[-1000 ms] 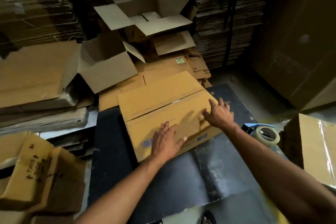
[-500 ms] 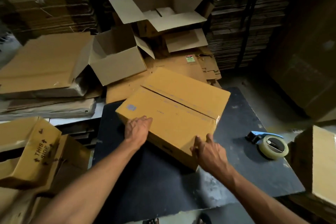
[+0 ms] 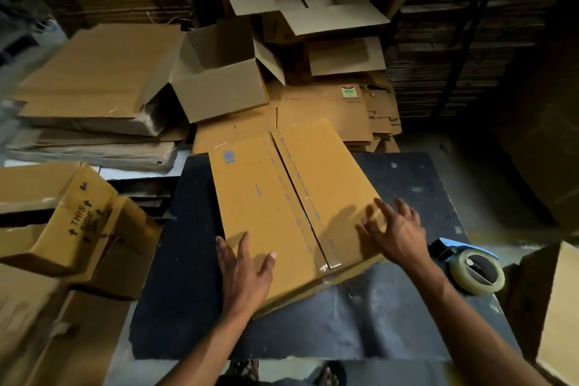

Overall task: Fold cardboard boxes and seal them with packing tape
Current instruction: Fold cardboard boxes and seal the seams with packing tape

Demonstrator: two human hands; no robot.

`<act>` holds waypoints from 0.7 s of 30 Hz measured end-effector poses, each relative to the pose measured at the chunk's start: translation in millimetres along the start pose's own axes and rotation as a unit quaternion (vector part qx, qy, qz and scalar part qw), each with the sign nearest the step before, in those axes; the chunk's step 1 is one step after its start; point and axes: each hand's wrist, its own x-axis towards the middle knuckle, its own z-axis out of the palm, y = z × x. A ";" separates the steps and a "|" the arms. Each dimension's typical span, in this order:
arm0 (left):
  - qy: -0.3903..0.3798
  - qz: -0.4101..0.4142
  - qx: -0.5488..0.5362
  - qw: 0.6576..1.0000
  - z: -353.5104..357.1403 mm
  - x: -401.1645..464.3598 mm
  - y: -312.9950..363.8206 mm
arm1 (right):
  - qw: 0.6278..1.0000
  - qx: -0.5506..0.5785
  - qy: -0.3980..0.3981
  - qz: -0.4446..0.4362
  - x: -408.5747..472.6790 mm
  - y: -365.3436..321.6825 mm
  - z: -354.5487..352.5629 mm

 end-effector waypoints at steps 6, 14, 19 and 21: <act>0.016 0.038 0.080 0.996 -4.5 16.1 -3.3 | 0.998 0.034 -0.043 -0.010 -19.7 15.8 17.6; -0.055 0.116 0.071 0.989 -14.5 95.5 21.0 | 0.997 0.039 -0.067 0.019 -42.0 23.8 23.8; -0.037 0.119 0.087 0.988 0.9 101.3 24.4 | 0.997 0.027 -0.065 -0.010 -15.1 32.1 13.4; -0.037 0.109 0.100 0.988 6.5 100.0 31.5 | 0.996 0.027 -0.085 -0.015 2.6 39.2 7.6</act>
